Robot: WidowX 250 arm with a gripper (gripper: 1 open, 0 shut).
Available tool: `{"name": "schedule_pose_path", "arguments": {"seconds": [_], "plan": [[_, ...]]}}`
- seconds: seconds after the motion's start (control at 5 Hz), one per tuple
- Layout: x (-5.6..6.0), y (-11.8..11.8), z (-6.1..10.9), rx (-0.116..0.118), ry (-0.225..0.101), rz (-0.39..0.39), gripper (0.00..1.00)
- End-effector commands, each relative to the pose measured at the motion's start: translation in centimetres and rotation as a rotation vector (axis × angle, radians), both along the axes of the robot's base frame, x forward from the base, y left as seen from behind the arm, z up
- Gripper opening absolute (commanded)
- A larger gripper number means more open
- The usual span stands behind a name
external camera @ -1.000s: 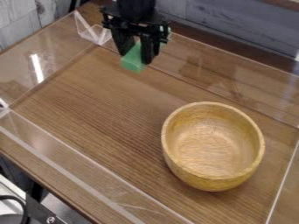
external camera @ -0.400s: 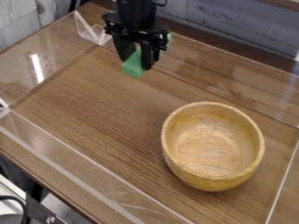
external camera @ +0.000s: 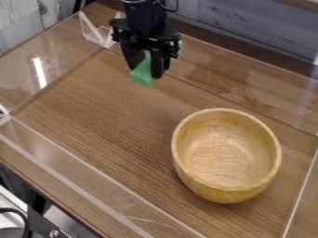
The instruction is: Remove the green block from inside the brown bowl and put it on the table
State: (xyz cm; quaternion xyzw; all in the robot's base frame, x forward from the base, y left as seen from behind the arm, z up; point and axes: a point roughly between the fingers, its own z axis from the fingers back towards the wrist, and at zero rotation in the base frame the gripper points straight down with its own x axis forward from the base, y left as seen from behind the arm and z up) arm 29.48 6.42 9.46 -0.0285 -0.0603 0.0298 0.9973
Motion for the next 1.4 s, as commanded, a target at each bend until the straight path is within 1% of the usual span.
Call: {"name": "schedule_pose_path", "arguments": {"seconds": [0.0, 0.6, 1.2], "plan": [[0.4, 0.0, 0.7, 0.004, -0.03, -0.002, 0.0], [0.3, -0.1, 0.2, -0.006, -0.022, -0.002, 0.0], [3.7, -1.2, -2.4, 0.014, -0.047, -0.065, 0.0]]}}
